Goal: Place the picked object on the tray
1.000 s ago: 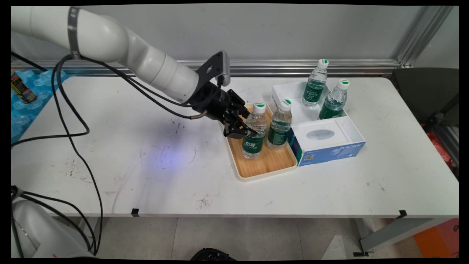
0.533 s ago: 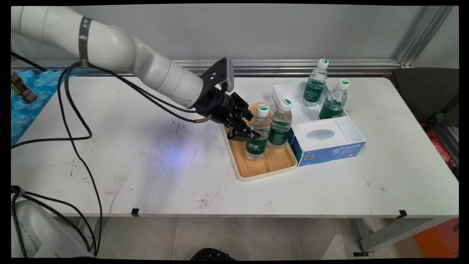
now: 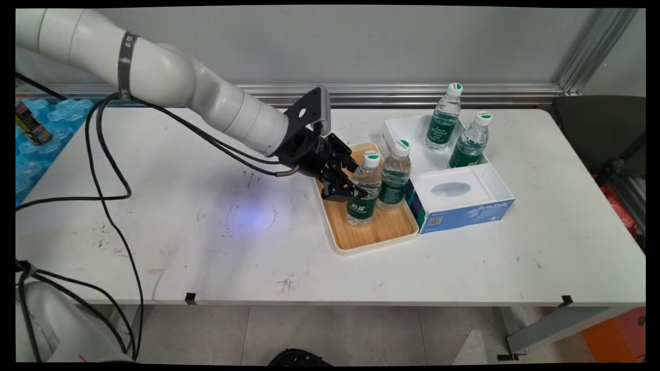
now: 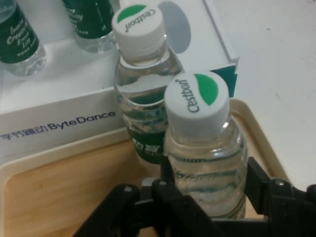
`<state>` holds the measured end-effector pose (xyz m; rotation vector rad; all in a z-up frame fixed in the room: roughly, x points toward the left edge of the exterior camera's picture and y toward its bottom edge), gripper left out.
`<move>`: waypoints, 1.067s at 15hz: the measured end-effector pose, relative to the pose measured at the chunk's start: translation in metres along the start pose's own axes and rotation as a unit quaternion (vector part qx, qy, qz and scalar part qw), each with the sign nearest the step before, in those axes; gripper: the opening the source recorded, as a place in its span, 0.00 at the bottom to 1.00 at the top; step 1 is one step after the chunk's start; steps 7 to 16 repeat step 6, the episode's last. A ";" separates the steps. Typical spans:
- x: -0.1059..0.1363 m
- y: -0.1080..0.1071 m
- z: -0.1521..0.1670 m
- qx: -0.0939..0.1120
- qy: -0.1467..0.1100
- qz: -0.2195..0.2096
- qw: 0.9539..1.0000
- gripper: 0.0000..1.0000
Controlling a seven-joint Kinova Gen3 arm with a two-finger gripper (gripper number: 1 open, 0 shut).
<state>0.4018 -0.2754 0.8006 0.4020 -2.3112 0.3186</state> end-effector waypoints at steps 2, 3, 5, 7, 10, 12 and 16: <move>-0.001 0.000 0.002 -0.001 -0.001 0.001 1.000 0.00; -0.002 0.000 0.003 -0.002 -0.001 0.002 1.000 1.00; -0.003 0.000 0.004 -0.003 -0.002 0.004 1.000 1.00; -0.004 0.000 0.004 -0.003 -0.002 0.005 1.000 1.00; -0.004 0.000 0.004 -0.003 -0.002 0.005 1.000 1.00; -0.004 0.000 0.004 -0.003 -0.002 0.005 1.000 1.00; -0.004 0.000 0.004 -0.003 -0.002 0.005 1.000 1.00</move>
